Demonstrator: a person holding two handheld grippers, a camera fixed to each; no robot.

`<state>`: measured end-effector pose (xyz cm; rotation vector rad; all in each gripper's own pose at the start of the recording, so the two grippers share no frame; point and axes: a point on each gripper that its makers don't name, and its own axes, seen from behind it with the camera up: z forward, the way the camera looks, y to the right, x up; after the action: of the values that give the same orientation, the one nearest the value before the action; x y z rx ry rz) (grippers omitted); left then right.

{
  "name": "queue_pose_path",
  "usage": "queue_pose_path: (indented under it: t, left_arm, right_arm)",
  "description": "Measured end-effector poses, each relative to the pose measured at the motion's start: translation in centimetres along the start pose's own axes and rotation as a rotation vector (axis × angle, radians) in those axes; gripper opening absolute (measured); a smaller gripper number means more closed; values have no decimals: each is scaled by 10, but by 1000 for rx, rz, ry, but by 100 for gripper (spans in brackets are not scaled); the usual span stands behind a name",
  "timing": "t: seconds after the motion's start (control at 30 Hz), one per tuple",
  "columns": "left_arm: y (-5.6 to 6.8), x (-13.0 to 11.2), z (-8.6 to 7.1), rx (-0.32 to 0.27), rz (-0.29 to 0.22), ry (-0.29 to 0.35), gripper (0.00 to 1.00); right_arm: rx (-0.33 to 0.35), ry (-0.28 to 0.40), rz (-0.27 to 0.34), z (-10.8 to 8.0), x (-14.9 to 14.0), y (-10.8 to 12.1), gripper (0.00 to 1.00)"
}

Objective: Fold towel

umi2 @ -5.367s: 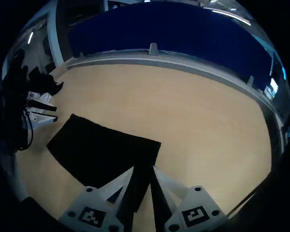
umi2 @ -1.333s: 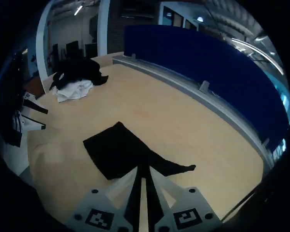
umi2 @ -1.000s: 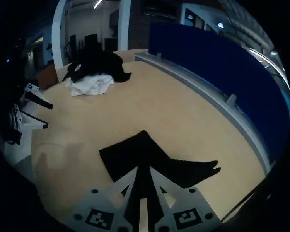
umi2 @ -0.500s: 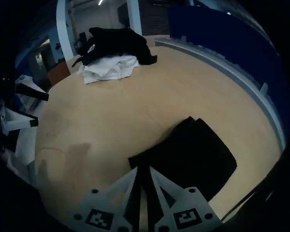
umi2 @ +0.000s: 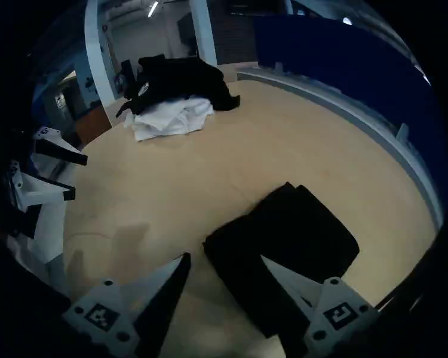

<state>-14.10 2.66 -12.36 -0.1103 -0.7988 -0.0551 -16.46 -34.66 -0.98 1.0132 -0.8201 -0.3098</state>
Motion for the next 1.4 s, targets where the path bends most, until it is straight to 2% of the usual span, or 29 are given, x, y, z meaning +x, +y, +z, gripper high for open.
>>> queue_pose_path:
  t: [0.03,0.23,0.4,0.53,0.63,0.7,1.07,1.3,1.4]
  left_arm:
    - [0,0,0,0,1,0,89]
    - [3,2,-1,-7,7,1,89]
    - [6,4,-2,-11,9,2,89]
    - [8,5,-2,-14,15,0,89]
    - [10,5,-2,-17,21,0,89]
    - [11,5,-2,-19,24,0,89]
    - [11,8,-5,-18,28,1,89]
    - [12,8,-4,-19,28,1,89]
    - [12,7,-3,-21,31,0,89]
  right_arm:
    - [-12,4,3,-3,-1,2,89]
    - [-93,18,39,-26,-17,22,95]
    - [-161,1,83,-44,-43,42,95]
    - [-183,-28,108,-48,-64,50,94]
    - [-188,-46,114,-48,-74,51,90]
    - [-190,-58,112,-46,-79,52,84]
    - [-194,-91,103,-39,-92,54,36]
    - [-190,-88,106,-38,-91,53,23]
    - [-190,-90,103,-38,-91,52,11]
